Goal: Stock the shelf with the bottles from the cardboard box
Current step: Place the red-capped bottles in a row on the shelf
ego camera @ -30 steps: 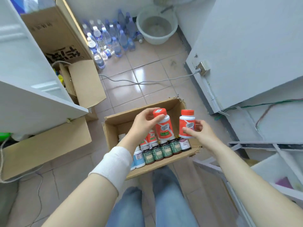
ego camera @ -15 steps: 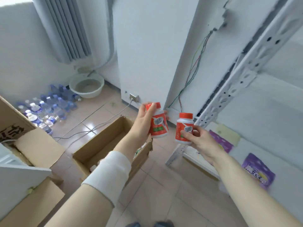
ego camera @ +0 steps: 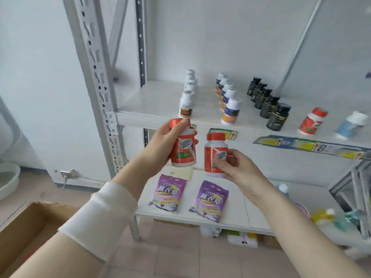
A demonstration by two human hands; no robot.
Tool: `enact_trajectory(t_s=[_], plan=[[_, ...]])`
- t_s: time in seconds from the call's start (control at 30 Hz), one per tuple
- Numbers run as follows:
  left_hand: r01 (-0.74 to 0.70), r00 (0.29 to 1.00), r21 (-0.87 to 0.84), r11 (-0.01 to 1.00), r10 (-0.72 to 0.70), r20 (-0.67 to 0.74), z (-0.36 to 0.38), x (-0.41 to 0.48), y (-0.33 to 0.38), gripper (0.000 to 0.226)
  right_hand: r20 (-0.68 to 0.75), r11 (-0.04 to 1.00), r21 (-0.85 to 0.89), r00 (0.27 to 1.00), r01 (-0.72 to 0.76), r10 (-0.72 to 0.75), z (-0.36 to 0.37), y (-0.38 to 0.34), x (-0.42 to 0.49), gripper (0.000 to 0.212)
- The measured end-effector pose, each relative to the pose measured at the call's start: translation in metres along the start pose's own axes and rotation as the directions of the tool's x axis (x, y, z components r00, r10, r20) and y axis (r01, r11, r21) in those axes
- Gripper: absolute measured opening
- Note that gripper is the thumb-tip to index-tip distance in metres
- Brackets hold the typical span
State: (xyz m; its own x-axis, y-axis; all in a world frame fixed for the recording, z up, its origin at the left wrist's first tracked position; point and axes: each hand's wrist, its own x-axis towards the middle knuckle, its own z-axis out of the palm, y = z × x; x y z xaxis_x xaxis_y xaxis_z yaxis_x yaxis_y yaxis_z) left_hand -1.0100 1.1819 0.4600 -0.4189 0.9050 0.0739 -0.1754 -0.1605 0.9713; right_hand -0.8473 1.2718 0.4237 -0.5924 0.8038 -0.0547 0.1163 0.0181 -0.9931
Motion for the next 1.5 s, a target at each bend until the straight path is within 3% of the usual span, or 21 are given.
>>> enact_trajectory(t_s=[0.2, 0.43, 0.53, 0.67, 0.8, 1.23, 1.4, 1.5], plan=[[-0.023, 0.988, 0.028, 0.999, 0.018, 0.152, 0.126, 0.035, 0.009, 0.016, -0.149, 0.998, -0.002, 0.987, 0.061, -0.061, -0.125, -0.021, -0.021, 0.036], [-0.04, 0.964, 0.037, 0.998, 0.029, 0.265, 0.221, 0.101, 0.016, 0.01, -0.271, 0.994, -0.029, 0.957, 0.102, -0.106, -0.226, -0.045, -0.003, 0.021], [-0.072, 0.947, 0.08, 0.994, 0.043, 0.318, 0.248, 0.142, 0.019, 0.012, -0.295, 0.993, -0.061, 0.948, 0.103, -0.117, -0.26, -0.058, 0.022, 0.033], [-0.15, 0.922, 0.179, 0.972, 0.072, 0.38, 0.276, 0.199, 0.019, 0.016, -0.292, 0.992, -0.083, 0.95, 0.091, -0.111, -0.297, -0.076, 0.061, 0.065], [-0.191, 0.925, 0.329, 0.925, 0.057, 0.377, 0.299, 0.256, 0.018, 0.042, -0.307, 0.993, -0.089, 0.946, 0.077, -0.101, -0.33, -0.087, 0.105, 0.052], [-0.199, 0.961, 0.518, 0.832, 0.061, 0.271, 0.352, 0.42, -0.014, 0.031, -0.114, 0.95, -0.313, 0.993, -0.002, -0.036, -0.409, -0.099, 0.25, 0.056], [-0.162, 0.98, 0.677, 0.718, 0.037, 0.196, 0.352, 0.48, -0.027, 0.031, -0.049, 0.935, -0.351, 0.998, -0.042, 0.027, -0.414, -0.091, 0.308, 0.059], [-0.162, 0.979, 0.795, 0.585, -0.007, 0.204, 0.351, 0.511, -0.034, 0.043, -0.045, 0.924, -0.375, 0.997, -0.073, 0.061, -0.413, -0.081, 0.339, 0.06]])
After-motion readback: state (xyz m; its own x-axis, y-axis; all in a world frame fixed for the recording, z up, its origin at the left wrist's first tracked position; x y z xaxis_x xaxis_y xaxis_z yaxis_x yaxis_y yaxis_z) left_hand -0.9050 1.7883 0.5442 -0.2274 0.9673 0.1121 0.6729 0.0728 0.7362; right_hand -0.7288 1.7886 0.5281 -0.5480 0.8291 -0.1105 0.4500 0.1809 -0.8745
